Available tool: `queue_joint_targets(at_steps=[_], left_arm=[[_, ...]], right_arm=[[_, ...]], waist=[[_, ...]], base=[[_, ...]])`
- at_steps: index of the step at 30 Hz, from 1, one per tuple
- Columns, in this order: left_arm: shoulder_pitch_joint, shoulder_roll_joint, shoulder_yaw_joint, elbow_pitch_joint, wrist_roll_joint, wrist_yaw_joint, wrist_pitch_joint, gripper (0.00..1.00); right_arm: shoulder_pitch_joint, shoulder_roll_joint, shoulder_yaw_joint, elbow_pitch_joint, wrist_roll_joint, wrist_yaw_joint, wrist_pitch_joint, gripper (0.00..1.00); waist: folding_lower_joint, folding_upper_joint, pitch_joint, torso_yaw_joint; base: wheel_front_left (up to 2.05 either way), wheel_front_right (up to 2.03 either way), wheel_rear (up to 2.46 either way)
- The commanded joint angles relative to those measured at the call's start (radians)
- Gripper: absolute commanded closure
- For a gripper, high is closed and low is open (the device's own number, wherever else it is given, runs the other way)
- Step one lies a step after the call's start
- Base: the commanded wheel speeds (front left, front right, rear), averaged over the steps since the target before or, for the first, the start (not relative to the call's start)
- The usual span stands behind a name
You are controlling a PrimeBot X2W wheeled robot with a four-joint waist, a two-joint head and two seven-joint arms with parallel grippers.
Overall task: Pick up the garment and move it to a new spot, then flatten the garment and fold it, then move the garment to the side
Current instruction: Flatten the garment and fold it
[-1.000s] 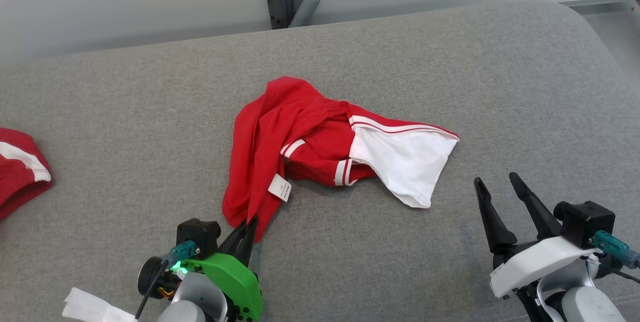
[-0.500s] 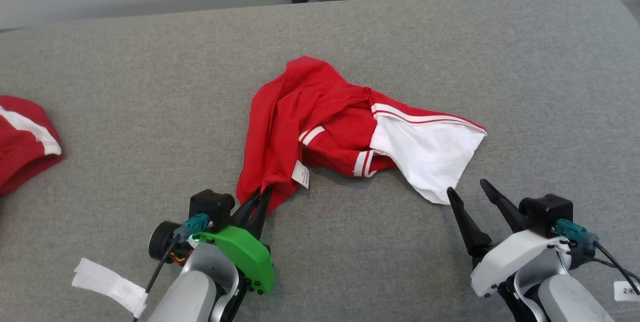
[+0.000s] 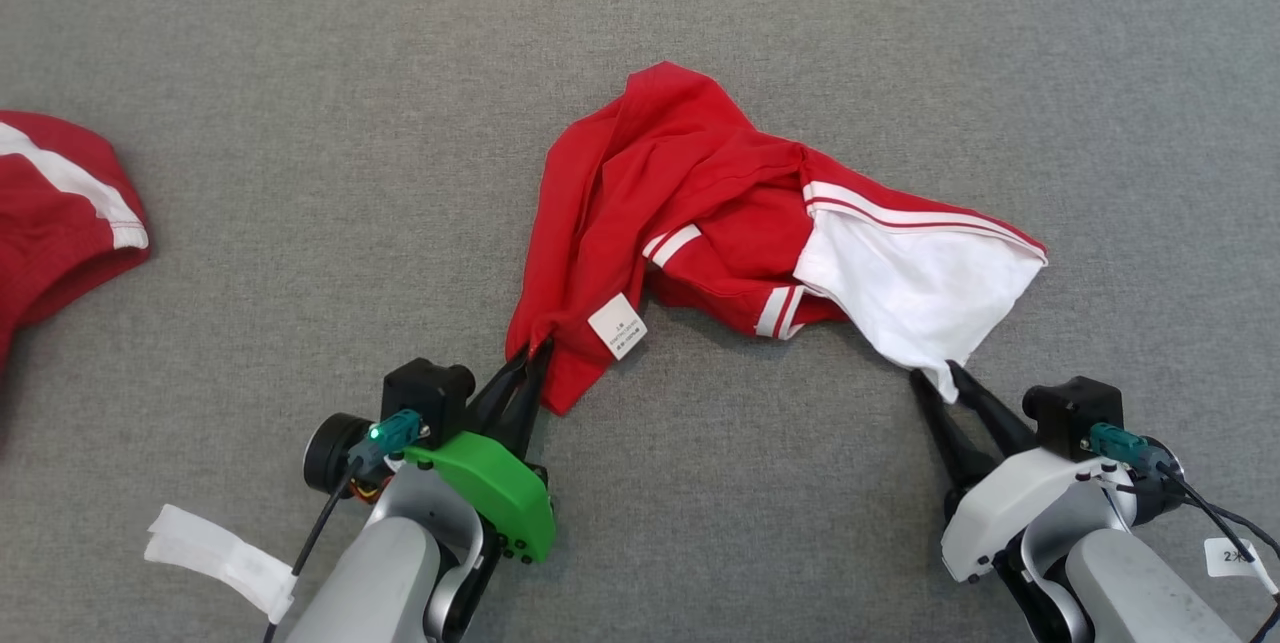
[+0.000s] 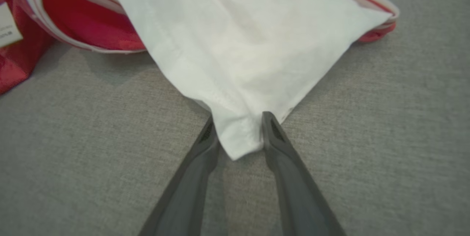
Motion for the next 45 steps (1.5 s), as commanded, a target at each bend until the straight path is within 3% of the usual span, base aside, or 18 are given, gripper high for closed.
queue_joint_targets(at_steps=[1,5,11,19,30,36,45], left_arm=[[-0.018,0.009,0.004,-0.004,-0.005,0.001,-0.015,1.0],[-0.019,0.027,0.018,-0.029,0.004,0.018,-0.041,1.0],[-0.017,0.087,0.065,-0.141,0.014,0.061,-0.059,1.0],[-0.08,0.201,0.125,-0.301,0.041,0.082,-0.009,1.0],[-0.225,0.291,0.21,-0.487,0.041,0.105,0.073,1.0],[-0.278,0.337,0.258,-0.58,0.043,0.124,0.116,1.0],[-0.306,0.348,0.265,-0.617,0.014,0.126,0.158,1.0]], right_arm=[[-0.006,-0.003,0.004,0.016,-0.001,-0.001,-0.008,1.0],[-0.014,-0.022,-0.01,-0.014,-0.001,-0.001,-0.043,1.0],[-0.035,-0.064,-0.104,-0.159,-0.01,-0.001,-0.073,1.0],[-0.178,-0.17,-0.213,-0.307,-0.025,-0.001,-0.027,1.0],[-0.384,-0.286,-0.327,-0.454,-0.022,-0.001,0.056,1.0],[-0.469,-0.34,-0.356,-0.471,0.01,-0.001,0.082,1.0],[-0.493,-0.335,-0.31,-0.425,0.058,-0.001,0.11,1.0]], waist=[[0.0,0.0,0.002,-0.004],[0.0,0.0,0.0,-0.015],[0.0,0.0,-0.018,-0.038],[0.0,0.0,-0.05,-0.062],[0.0,0.0,-0.077,-0.061],[0.0,0.0,-0.087,-0.068],[0.0,0.0,-0.072,-0.077]], base=[[0.0,0.0,0.0],[0.0,0.0,0.0],[0.0,0.0,0.0],[0.0,0.0,0.0],[0.0,0.0,0.0],[0.0,0.0,0.0],[0.0,0.0,0.0]])
